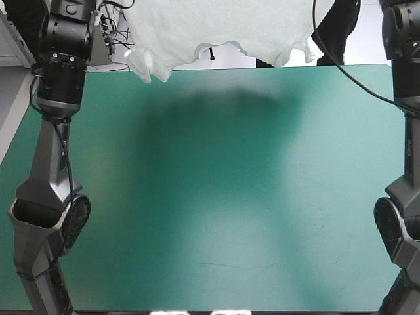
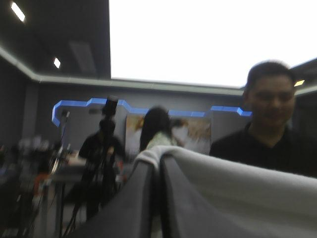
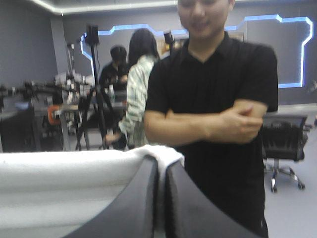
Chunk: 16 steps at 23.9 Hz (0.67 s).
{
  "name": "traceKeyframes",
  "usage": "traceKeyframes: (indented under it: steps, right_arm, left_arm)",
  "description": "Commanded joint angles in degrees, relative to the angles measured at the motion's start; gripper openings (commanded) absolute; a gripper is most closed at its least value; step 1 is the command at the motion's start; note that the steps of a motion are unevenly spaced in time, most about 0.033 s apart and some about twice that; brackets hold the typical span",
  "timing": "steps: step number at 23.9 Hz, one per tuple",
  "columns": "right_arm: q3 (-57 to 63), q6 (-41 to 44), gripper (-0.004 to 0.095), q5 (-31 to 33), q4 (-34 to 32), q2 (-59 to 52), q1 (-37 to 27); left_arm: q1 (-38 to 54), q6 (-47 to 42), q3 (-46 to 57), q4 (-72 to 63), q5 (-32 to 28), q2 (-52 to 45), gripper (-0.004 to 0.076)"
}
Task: Fold the cloth
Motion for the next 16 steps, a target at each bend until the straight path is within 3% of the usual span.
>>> traceKeyframes:
  steps: [1,10,13,16]
  right_arm:
    - [5.8,-2.0,-0.0017,1.1,0.7,-1.8,-0.6]
    - [22.8,-5.6,-0.0017,5.1,1.3,-2.2,-0.5]
    - [30.3,-8.4,-0.0017,6.4,5.2,-3.3,0.0]
    - [40.2,-10.3,-0.0017,11.8,9.9,-5.5,0.0]
  left_arm:
    - [0.1,1.6,3.5,-3.0,9.1,-1.8,-0.0009]
    - [-0.5,11.9,30.4,-12.4,14.8,-7.5,-0.0009]
    - [-0.5,14.5,40.6,-15.8,17.1,-10.5,-0.0009]
    - [-0.5,16.8,50.5,-18.8,17.5,-14.8,-0.0009]
